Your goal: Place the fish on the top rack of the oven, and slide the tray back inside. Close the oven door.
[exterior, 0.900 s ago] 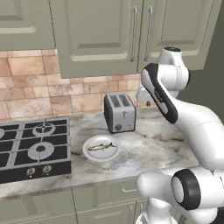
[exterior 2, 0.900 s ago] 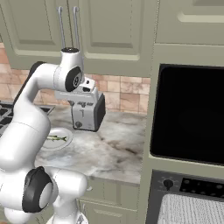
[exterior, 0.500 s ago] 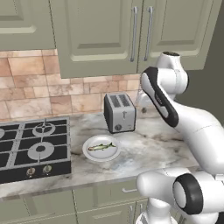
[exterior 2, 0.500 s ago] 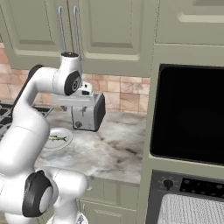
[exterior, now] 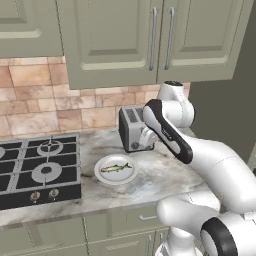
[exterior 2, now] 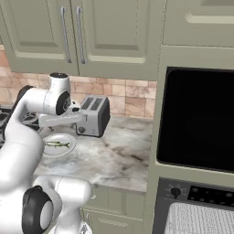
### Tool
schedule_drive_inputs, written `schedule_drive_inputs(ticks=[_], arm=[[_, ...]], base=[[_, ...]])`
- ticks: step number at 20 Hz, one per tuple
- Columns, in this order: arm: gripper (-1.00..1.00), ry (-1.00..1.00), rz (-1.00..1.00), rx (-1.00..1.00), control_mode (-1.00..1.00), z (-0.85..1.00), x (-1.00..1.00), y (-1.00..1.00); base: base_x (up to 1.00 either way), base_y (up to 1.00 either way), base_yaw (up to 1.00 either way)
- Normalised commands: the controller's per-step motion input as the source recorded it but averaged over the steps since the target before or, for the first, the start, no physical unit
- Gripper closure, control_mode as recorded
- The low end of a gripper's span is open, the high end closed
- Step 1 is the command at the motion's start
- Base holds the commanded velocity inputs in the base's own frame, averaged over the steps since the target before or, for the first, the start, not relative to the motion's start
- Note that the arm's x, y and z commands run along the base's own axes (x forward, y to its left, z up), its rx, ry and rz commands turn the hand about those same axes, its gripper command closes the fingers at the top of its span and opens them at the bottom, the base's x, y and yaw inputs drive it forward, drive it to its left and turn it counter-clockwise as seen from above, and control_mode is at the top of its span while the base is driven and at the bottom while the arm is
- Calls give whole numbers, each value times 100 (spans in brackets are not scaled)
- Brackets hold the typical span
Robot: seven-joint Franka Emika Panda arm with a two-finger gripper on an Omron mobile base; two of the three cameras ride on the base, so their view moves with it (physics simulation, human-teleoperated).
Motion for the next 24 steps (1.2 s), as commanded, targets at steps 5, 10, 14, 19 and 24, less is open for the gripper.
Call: schedule_drive_inputs(ticks=[5, 10, 14, 19, 24], arm=[[-100, 0, 30, 0, -100, -40, 0, 76], [-100, 0, 24, 0, -100, -46, 0, 63], [-100, 0, 16, 0, -100, -46, 23, 36], [-100, 0, 9, 0, -100, -41, 43, 33], [-100, 0, 5, -1, -100, -33, 57, 31]], base=[[0, 0, 0], [0, 0, 0], [0, 0, 0], [0, 0, 0], [0, 0, 0]])
